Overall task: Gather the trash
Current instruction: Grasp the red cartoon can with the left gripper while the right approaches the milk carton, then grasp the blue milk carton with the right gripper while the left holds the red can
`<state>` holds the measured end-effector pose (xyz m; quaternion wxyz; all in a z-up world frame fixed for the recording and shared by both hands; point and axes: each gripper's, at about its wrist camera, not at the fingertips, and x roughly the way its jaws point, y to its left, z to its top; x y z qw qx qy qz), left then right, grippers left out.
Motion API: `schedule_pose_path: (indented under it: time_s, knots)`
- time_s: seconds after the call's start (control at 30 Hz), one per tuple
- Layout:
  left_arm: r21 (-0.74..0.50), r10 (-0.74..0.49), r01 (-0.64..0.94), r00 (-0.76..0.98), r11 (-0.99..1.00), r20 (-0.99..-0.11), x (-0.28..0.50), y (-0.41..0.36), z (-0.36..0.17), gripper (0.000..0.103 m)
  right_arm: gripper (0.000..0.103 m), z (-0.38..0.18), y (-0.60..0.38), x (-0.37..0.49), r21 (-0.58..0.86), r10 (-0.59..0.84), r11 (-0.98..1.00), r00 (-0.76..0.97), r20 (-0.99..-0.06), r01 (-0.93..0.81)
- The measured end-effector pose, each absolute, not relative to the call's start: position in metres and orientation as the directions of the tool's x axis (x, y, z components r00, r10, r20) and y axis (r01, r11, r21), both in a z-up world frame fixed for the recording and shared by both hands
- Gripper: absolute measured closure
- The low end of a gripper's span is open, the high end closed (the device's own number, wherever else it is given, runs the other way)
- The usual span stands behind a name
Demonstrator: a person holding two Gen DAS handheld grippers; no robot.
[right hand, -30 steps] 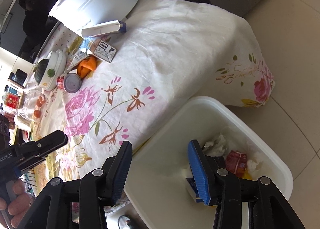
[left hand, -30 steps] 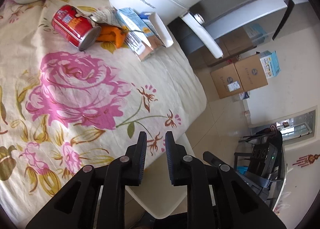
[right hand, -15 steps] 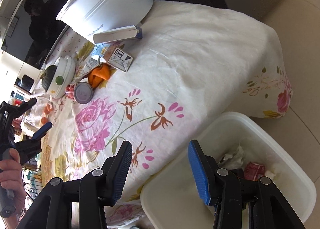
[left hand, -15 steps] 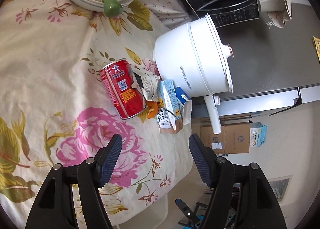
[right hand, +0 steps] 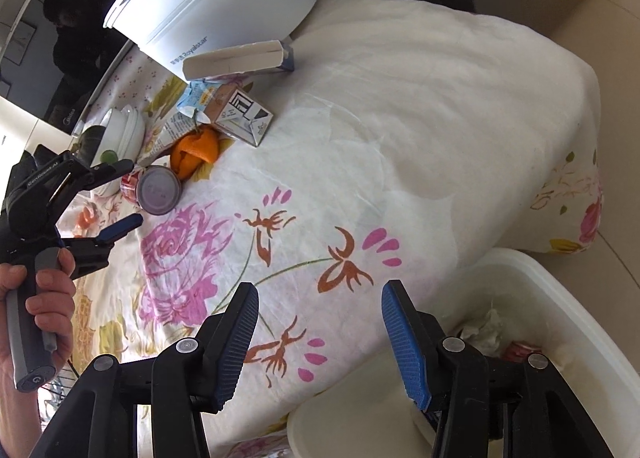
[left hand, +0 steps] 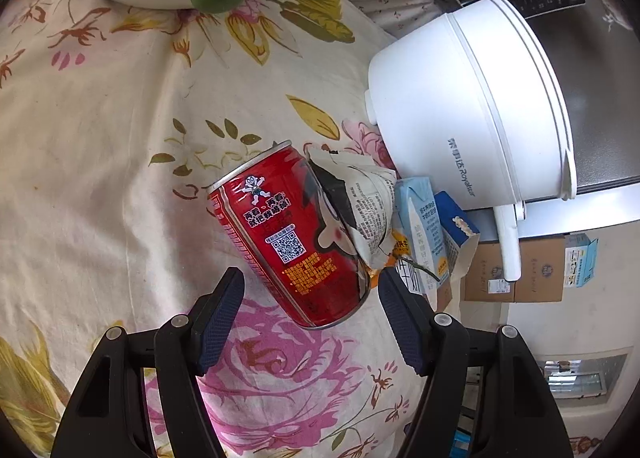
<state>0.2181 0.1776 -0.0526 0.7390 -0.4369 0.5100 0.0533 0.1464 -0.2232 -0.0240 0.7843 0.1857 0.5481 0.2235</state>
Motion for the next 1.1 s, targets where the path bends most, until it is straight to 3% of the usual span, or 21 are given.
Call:
schedule_pose_path:
  time_s: [0.17,0.3,0.4,0.6,1.1]
  knots:
    - [-0.588,-0.336,-0.524,0.5,0.616,-0.798,0.22,0.178,-0.056,0.03,0.046,-0.027,-0.218,0.151,0.513,0.535,0.844,0.303,-0.789,-0.154]
    - [-0.579,-0.323,-0.506,0.506,0.639,-0.8,0.219,0.17,-0.055,0.042,0.046,-0.017,-0.206,0.154,0.472,0.515,0.857,0.332,-0.79,-0.207]
    - [-0.567,-0.311,-0.515,0.501,0.643,-0.808,0.215,0.166,-0.054,0.043,0.043,-0.005,-0.196,0.159,0.432,0.5,0.865,0.38,-0.778,-0.255]
    - [-0.568,-0.326,-0.559,0.477,0.605,-0.816,0.201,0.166,-0.051,0.044,0.04,0.009,-0.168,0.161,0.225,0.405,0.894,0.485,-0.775,-0.387]
    - [-0.688,-0.435,-0.609,0.537,0.394,-0.723,0.168,0.196,-0.044,0.044,0.041,0.008,-0.095,0.241,0.217,0.435,0.872,0.49,-0.755,-0.439]
